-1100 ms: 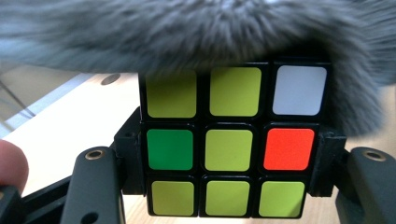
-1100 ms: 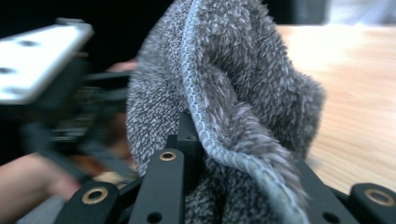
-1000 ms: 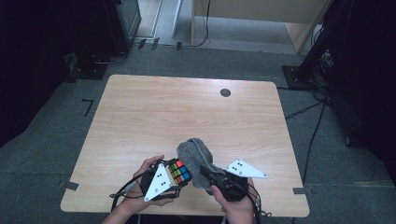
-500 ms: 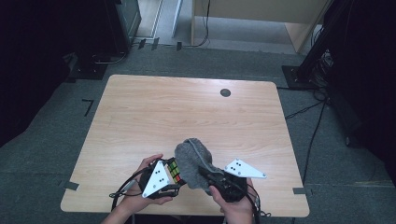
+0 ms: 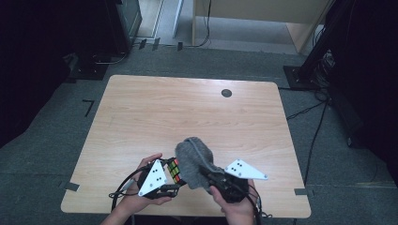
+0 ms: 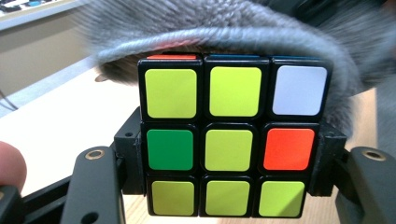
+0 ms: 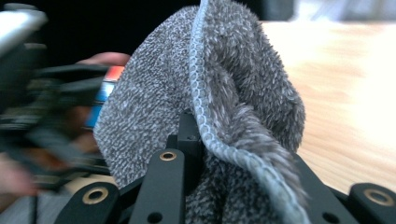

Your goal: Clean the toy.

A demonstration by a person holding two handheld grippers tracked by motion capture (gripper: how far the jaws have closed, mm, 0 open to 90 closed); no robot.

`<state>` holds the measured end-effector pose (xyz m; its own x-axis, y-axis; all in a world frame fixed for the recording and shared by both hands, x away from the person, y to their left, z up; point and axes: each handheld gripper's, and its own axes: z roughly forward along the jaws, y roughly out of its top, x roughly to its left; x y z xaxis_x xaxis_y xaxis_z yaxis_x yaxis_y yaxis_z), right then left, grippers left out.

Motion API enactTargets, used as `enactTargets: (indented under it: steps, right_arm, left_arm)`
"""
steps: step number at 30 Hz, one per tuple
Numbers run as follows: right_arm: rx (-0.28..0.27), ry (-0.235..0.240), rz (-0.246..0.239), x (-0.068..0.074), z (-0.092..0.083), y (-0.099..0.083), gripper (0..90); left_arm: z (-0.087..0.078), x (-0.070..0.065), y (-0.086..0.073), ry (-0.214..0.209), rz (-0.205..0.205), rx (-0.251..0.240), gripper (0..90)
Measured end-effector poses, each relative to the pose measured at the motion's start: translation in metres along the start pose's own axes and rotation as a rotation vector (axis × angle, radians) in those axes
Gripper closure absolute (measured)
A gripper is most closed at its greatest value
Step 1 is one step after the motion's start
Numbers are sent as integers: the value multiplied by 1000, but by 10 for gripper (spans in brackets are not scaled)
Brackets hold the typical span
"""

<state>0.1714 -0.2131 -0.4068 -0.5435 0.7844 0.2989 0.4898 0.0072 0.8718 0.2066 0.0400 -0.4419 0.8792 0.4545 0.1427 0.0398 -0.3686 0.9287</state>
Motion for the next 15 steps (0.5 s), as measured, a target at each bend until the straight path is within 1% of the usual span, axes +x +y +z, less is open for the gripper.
enactTargets:
  steps: [1,2,3,4,5,7,8,9,10,11,12,13,14,15]
  right_arm:
    - [-1,-12,31,-9,-1,-2,764]
    - [-13,-9,71,-15,-3,-3,764]
    - [-35,20,111,-18,-6,-2,764]
    - [-61,59,133,-17,-9,0,763]
    - [-82,86,120,-11,-12,3,762]
    - [-101,137,58,6,-15,8,759]
    - [-102,157,21,14,-14,9,758]
    - [-85,159,1,21,-12,9,757]
    - [-64,148,-16,24,-9,7,757]
    - [-48,128,-29,24,-6,5,758]
    - [-38,112,-20,20,-2,1,758]
    - [-40,109,14,14,-1,-1,758]
    - [-32,74,26,10,-1,-3,758]
    - [-23,24,12,6,-2,-3,758]
  left_arm:
    - [0,1,0,2,1,1,341]
    - [1,3,0,2,-4,7,341]
    - [2,3,0,-1,-9,12,341]
    - [3,3,0,-6,-12,19,341]
    - [4,2,0,-11,-11,27,341]
    - [7,-2,0,-24,1,37,341]
    - [8,-4,0,-33,10,39,341]
    - [9,-7,1,-42,12,36,341]
    - [8,-9,2,-48,27,32,341]
    - [8,-11,3,-57,35,28,341]
    - [8,-13,4,-60,49,36,341]
    - [8,-14,4,-61,59,41,341]
    - [7,-13,3,-71,59,37,341]
    - [6,-12,2,-72,51,26,341]
